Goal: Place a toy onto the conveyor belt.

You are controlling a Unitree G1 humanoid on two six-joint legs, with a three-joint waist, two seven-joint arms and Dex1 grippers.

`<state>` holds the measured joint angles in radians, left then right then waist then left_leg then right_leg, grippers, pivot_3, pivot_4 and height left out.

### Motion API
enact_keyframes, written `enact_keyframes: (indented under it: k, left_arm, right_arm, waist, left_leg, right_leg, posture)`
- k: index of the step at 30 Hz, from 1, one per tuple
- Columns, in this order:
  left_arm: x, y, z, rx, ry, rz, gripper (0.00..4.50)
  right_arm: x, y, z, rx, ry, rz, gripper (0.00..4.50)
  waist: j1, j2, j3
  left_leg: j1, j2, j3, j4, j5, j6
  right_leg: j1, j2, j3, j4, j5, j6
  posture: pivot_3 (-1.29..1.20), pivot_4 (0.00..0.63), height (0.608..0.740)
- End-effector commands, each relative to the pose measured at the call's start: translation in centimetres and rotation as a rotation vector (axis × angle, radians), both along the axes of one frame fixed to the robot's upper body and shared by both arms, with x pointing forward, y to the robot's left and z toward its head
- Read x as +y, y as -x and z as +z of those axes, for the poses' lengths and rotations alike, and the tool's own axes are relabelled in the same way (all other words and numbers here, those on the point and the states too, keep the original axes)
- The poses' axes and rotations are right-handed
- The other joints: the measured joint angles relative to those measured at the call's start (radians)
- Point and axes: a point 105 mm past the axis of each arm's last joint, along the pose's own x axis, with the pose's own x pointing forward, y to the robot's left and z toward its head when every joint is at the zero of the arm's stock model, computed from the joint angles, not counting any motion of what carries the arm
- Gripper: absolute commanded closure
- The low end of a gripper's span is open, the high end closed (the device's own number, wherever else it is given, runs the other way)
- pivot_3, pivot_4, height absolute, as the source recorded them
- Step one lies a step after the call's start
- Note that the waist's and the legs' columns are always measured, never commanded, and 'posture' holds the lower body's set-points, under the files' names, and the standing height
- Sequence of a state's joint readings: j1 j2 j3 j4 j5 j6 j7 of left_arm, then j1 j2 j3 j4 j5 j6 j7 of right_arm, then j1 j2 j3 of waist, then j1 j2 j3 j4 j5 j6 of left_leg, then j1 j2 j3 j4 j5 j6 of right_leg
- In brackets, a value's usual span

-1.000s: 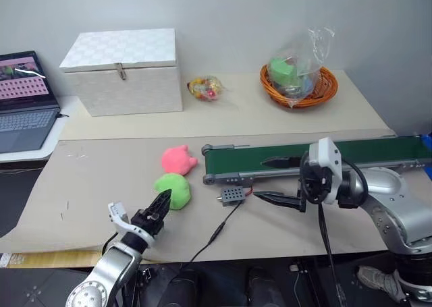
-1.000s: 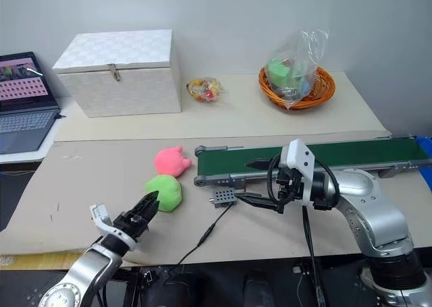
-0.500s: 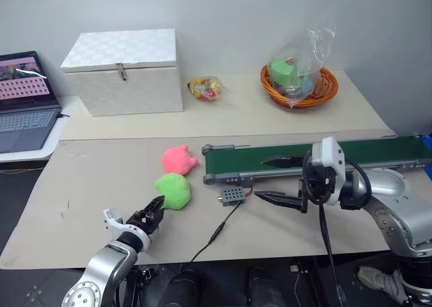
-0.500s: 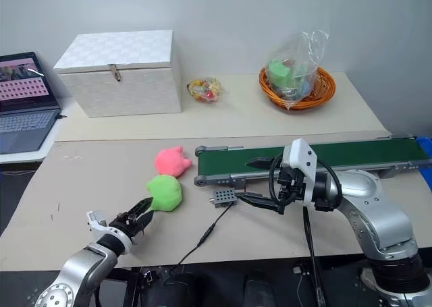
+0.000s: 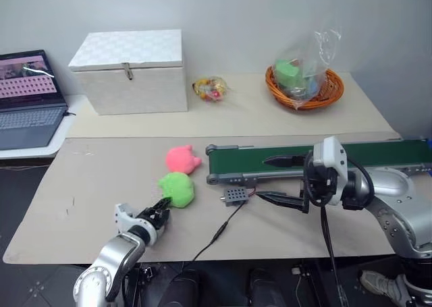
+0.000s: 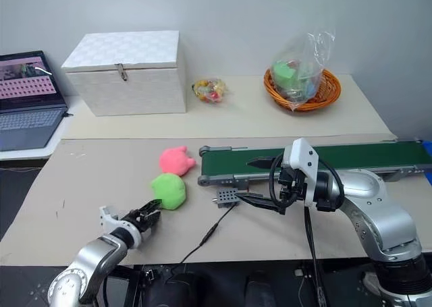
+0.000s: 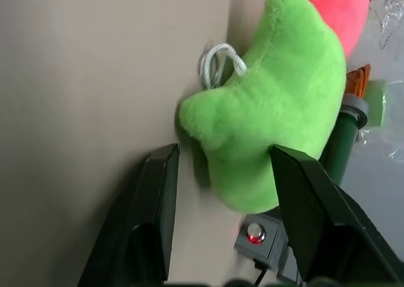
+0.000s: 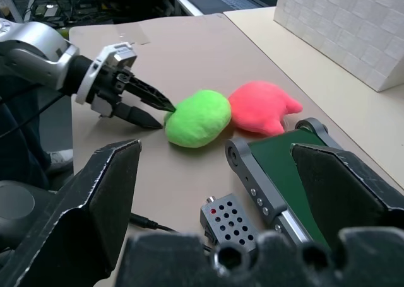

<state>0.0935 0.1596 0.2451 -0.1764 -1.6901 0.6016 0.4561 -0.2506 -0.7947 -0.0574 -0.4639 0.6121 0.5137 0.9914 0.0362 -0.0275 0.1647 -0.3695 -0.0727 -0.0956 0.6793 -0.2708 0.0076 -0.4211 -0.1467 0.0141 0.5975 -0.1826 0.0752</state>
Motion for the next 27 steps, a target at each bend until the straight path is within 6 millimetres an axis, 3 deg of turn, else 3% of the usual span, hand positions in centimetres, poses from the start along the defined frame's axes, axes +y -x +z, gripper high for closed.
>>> enact_keyframes:
  k: [1, 6, 13, 21, 22, 27]
  left_arm:
    - [-0.7, -0.9, 0.1, -0.026, -0.002, -0.009, 2.06]
    - [-1.4, -1.7, -0.1, -0.048, -0.003, -0.018, 2.06]
    - [-2.4, -2.1, 2.5, -0.207, -0.025, -0.103, 2.06]
    - [-3.1, -2.1, 3.1, -0.296, -0.118, -0.183, 2.06]
    - [-3.1, -2.2, 3.1, -0.299, -0.124, -0.184, 1.58]
    - [-2.7, -2.5, 2.8, -0.296, -0.140, -0.166, 0.09]
  right_arm:
    - [0.0, 0.2, 0.9, -0.034, -0.020, 0.002, 0.00]
    - [0.0, 0.1, 0.8, -0.036, -0.021, -0.003, 0.00]
    - [0.1, 0.1, 0.7, -0.032, -0.022, -0.003, 0.00]
    - [0.1, 0.0, 0.7, -0.037, -0.025, -0.009, 0.00]
    - [0.1, -0.1, 0.7, -0.037, -0.025, -0.010, 0.00]
    - [0.1, -0.1, 0.7, -0.041, -0.027, -0.014, 0.00]
  waist:
    - [0.001, 0.000, 0.000]
    - [0.005, 0.000, 0.000]
    - [0.004, 0.000, 0.000]
    - [-0.001, 0.000, 0.000]
    - [0.000, 0.000, 0.000]
    - [0.000, 0.000, 0.000]
  left_leg:
    - [0.000, 0.000, 0.000, 0.000, 0.000, 0.000]
    - [0.000, 0.000, 0.000, 0.000, 0.000, 0.000]
    - [-0.001, 0.000, 0.000, 0.000, 0.000, 0.000]
    - [-0.001, 0.000, 0.000, -0.001, 0.000, 0.000]
    - [-0.001, 0.000, 0.000, -0.001, 0.000, 0.000]
    - [-0.002, 0.000, 0.000, -0.001, 0.000, 0.000]
  right_leg:
    - [0.000, 0.000, 0.000, -0.001, 0.000, 0.000]
    - [0.001, 0.000, 0.000, -0.002, 0.001, 0.000]
    - [0.000, 0.000, 0.000, -0.002, 0.001, 0.000]
    - [-0.001, 0.000, 0.000, -0.002, 0.001, 0.000]
    - [0.000, 0.000, 0.000, -0.002, 0.001, 0.000]
    - [-0.001, 0.000, 0.000, -0.002, 0.001, 0.001]
  posture:
    - [0.00, 0.150, 0.740]
    - [0.00, 0.150, 0.740]
    - [0.00, 0.150, 0.740]
    - [0.00, 0.150, 0.740]
    - [0.00, 0.150, 0.740]
    - [0.00, 0.150, 0.740]
